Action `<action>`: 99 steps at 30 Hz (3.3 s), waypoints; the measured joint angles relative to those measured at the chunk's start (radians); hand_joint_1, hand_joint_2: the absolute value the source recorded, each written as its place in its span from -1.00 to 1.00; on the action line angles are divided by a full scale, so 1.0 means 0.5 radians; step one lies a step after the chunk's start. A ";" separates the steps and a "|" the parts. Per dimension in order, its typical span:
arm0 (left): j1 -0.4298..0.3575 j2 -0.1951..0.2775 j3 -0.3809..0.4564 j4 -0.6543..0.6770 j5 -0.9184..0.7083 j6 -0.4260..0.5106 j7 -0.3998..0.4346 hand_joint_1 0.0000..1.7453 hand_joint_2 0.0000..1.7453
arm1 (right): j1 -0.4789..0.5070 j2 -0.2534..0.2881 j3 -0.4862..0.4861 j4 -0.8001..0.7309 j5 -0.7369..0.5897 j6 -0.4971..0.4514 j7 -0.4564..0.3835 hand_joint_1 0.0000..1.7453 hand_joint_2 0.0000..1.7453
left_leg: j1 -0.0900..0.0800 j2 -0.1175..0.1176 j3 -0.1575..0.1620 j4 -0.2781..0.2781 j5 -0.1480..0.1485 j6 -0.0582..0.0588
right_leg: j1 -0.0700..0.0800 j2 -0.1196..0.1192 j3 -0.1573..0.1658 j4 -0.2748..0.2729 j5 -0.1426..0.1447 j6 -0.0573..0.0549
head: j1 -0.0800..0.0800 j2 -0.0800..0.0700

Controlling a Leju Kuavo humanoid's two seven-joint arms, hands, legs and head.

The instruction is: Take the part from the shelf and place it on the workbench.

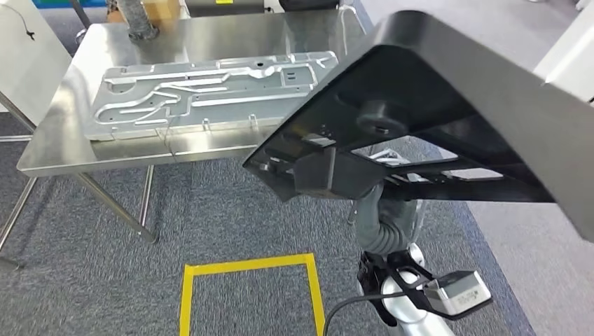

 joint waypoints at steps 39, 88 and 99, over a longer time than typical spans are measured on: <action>-0.019 0.013 -0.008 0.001 -0.103 -0.080 -0.012 -1.00 1.00 | -0.804 -0.107 -0.725 0.905 2.894 -0.585 1.314 1.00 1.00 | -0.002 -0.015 0.149 -0.018 -0.108 0.022 | -0.004 0.000 -0.441 0.301 -0.018 0.008 | 0.001 0.000; -0.088 -0.015 -0.048 0.010 -0.124 -0.138 -0.187 -1.00 -1.00 | -1.389 0.420 0.817 3.198 2.478 -0.583 1.454 -1.00 -1.00 | 0.039 -0.001 0.001 0.017 0.003 -0.106 | 0.013 0.003 -0.218 -0.057 0.174 -0.056 | 0.003 0.000; -0.092 -0.024 -0.049 0.011 -0.111 -0.160 -0.179 -1.00 -1.00 | -1.244 0.438 0.222 2.858 1.887 -0.604 0.612 -1.00 -1.00 | 0.021 -0.005 0.013 -0.007 0.003 -0.018 | 0.001 -0.001 -0.465 0.466 -0.033 -0.011 | 0.003 0.000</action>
